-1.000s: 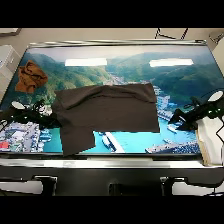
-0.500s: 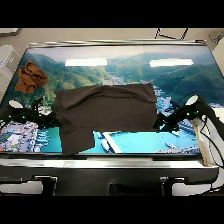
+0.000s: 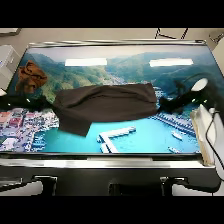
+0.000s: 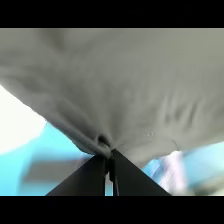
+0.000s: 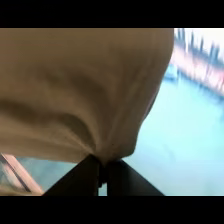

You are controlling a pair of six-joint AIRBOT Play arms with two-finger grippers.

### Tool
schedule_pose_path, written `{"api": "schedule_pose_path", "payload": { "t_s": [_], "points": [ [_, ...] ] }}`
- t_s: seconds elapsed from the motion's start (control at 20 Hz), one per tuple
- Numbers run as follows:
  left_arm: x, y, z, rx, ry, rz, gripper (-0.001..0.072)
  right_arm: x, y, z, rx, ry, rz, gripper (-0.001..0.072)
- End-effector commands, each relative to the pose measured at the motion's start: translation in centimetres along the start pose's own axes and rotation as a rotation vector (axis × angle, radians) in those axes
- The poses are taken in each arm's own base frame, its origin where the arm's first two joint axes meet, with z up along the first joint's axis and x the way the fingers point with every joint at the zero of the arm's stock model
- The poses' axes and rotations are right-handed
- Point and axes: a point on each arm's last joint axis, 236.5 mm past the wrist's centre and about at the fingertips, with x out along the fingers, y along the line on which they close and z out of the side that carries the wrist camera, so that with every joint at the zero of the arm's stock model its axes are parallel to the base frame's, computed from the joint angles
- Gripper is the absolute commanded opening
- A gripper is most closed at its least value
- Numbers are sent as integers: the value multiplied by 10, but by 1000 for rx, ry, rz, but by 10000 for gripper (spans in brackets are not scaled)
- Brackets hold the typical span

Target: Fold the clothes and pants, and hang the long-sleeved shirts on hangers.

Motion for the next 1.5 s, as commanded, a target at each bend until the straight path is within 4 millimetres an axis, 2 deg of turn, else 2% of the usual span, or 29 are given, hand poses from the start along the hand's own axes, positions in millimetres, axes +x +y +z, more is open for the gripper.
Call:
{"api": "schedule_pose_path", "payload": {
  "t_s": [0.0, 0.05, 0.1, 0.15, 0.2, 0.25, 0.3, 0.4, 0.55, 0.65, 0.8, 0.9, 0.95, 1.0, 1.05, 1.15, 1.25, 1.3, 1.35, 1.4, 1.45],
  "points": [
    [-160, -138, 89, 310, -515, -70, 21, -186, 52, 85, -171, -574, -36, 31],
    [-222, -183, 95, 418, -682, -64, 21, -264, 71, 92, -240, -784, -74, 31],
    [-280, -226, 90, 512, -840, -64, 21, -329, 88, 83, -305, -953, -121, 32],
    [-332, -265, 74, 595, -982, -68, 21, -387, 105, 62, -366, -1095, -175, 32],
    [-370, -296, 49, 663, -1079, -75, 22, -426, 117, 37, -406, -1192, -222, 32],
    [-394, -315, 25, 708, -1140, -80, 21, -455, 129, 8, -436, -1267, -247, 32],
    [-413, -331, 0, 742, -1188, -85, 21, -474, 135, -16, -450, -1318, -272, 32],
    [-436, -351, -38, 769, -1249, -108, 21, -505, 144, -57, -469, -1415, -313, 32],
    [-461, -368, -71, 787, -1333, -134, 21, -537, 154, -98, -458, -1533, -317, 32],
    [-468, -373, -80, 791, -1360, -140, 20, -549, 159, -110, -445, -1587, -295, 32],
    [-467, -366, -72, 761, -1354, -126, 20, -551, 159, -105, -432, -1599, -279, 32],
    [-451, -346, -52, 712, -1294, -70, 20, -529, 148, -83, -408, -1505, -285, 32],
    [-429, -328, -35, 665, -1206, -37, 20, -502, 136, -62, -386, -1398, -288, 32],
    [-399, -307, -18, 616, -1094, -21, 20, -467, 122, -40, -362, -1261, -283, 31],
    [-363, -282, -1, 555, -965, -13, 20, -420, 104, -16, -329, -1083, -270, 31],
    [-268, -217, 27, 397, -669, -10, 20, -314, 68, 21, -259, -706, -217, 30],
    [-167, -154, 37, 249, -442, -17, 20, -201, 32, 36, -202, -347, -210, 30],
    [-118, -126, 35, 189, -358, -16, 20, -146, 18, 37, -178, -206, -210, 29],
    [-67, -97, 29, 109, -286, -11, 20, -99, 4, 39, -125, -113, -216, 30],
    [-25, -70, 23, 41, -236, 4, 20, -53, -9, 40, -63, -46, -218, 30],
    [14, -43, 17, -24, -198, 27, 21, -17, -19, 43, -12, -9, -217, 30]
  ]
}}
